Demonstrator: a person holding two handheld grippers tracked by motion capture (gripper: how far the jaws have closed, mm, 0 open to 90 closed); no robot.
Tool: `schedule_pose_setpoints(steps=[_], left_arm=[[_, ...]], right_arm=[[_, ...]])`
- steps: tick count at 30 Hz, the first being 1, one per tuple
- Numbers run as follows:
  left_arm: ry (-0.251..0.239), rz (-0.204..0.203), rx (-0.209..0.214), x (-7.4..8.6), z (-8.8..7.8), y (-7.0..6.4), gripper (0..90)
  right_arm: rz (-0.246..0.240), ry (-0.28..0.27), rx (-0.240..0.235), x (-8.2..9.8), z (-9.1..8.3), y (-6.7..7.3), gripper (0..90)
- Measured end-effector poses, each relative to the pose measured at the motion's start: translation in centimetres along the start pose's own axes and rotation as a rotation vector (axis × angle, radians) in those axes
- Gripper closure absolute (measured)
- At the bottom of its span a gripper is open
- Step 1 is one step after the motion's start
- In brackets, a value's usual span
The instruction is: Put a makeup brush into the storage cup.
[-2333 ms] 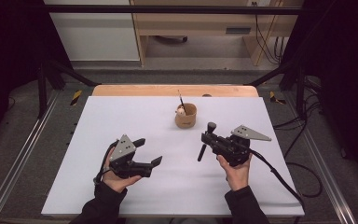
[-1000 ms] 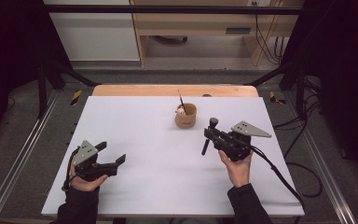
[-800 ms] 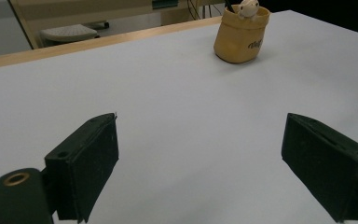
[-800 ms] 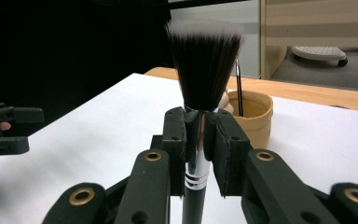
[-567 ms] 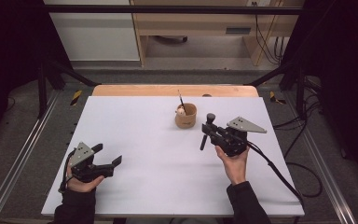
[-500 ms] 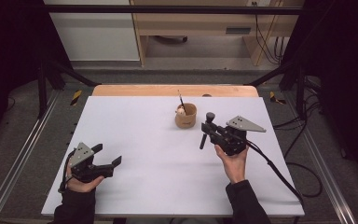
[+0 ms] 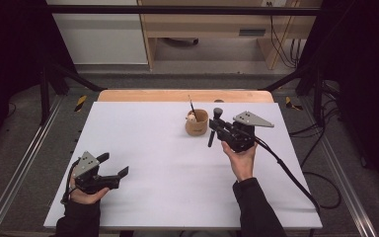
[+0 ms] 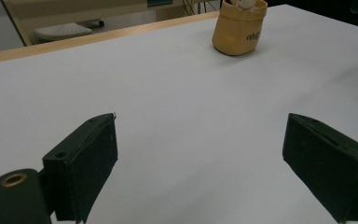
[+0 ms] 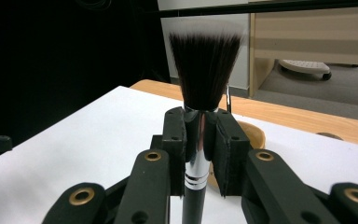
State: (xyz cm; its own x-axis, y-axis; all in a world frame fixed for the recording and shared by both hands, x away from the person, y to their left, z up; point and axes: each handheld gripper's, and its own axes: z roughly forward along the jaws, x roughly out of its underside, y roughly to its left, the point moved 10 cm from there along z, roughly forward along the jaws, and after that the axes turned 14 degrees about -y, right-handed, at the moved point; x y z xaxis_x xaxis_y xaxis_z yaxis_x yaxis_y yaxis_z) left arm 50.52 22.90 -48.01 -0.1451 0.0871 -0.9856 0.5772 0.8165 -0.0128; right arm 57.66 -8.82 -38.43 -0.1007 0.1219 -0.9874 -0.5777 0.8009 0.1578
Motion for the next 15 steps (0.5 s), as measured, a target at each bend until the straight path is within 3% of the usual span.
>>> schedule_pose_setpoints(steps=[15], left_arm=[[0.005, 0.0, 0.003, 0.0, 0.2, -0.1, 8.3]], right_arm=[[-0.027, -0.012, 0.016, -1.3, 2.7, -0.3, 77.0]])
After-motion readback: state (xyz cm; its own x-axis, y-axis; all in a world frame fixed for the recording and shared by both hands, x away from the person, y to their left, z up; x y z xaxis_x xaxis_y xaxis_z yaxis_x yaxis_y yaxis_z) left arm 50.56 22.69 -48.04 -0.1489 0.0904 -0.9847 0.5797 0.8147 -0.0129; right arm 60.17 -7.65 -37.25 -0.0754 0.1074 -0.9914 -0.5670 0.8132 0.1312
